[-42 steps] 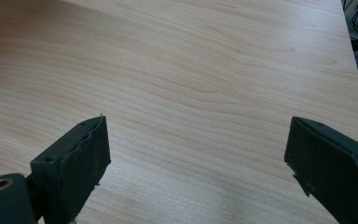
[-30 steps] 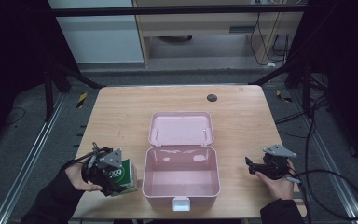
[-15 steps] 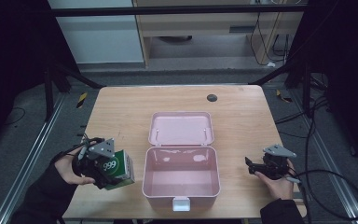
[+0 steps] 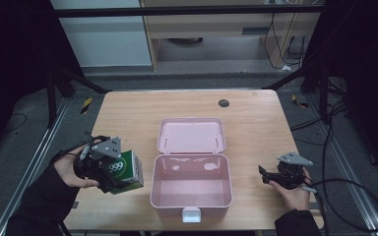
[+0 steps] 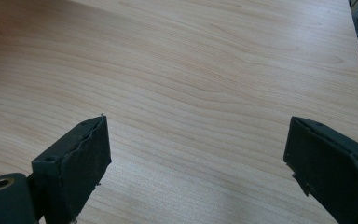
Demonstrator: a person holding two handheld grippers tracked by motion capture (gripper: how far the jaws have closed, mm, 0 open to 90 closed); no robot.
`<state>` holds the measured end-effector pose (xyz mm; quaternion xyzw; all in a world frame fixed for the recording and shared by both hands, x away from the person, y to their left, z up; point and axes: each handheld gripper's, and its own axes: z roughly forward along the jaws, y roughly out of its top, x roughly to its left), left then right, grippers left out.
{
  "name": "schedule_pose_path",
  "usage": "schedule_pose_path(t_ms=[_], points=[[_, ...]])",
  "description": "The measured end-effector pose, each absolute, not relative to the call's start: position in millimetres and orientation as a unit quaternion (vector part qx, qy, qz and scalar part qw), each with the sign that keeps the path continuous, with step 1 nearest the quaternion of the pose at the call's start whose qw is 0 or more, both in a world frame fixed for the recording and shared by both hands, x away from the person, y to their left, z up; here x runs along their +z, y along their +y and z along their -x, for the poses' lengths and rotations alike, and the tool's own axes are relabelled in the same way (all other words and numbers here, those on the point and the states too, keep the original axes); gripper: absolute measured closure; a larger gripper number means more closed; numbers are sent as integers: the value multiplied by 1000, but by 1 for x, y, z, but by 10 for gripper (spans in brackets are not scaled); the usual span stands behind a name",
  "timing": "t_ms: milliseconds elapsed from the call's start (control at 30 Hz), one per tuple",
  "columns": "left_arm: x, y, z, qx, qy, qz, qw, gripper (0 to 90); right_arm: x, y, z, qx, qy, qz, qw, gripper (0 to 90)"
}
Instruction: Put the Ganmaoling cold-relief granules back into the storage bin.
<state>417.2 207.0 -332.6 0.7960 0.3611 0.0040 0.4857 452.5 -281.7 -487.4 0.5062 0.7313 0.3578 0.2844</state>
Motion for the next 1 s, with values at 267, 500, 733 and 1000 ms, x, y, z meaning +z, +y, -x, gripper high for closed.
schedule_pose_path(t_ms=[267, 500, 733, 1000], points=[[-319, 195, -416, 0, 352, -800, 486, 146, -488, -282, -453, 358, 732, -506, 283, 76], [-314, 184, -417, -10, 350, -802, 485, 146, -488, -281, -453, 358, 732, -507, 281, 76], [-312, 171, -416, -16, 342, -806, 483, 146, -488, -281, -453, 358, 733, -506, 281, 76], [-311, 154, -417, -26, 329, -811, 484, 147, -488, -282, -453, 358, 733, -505, 283, 76]])
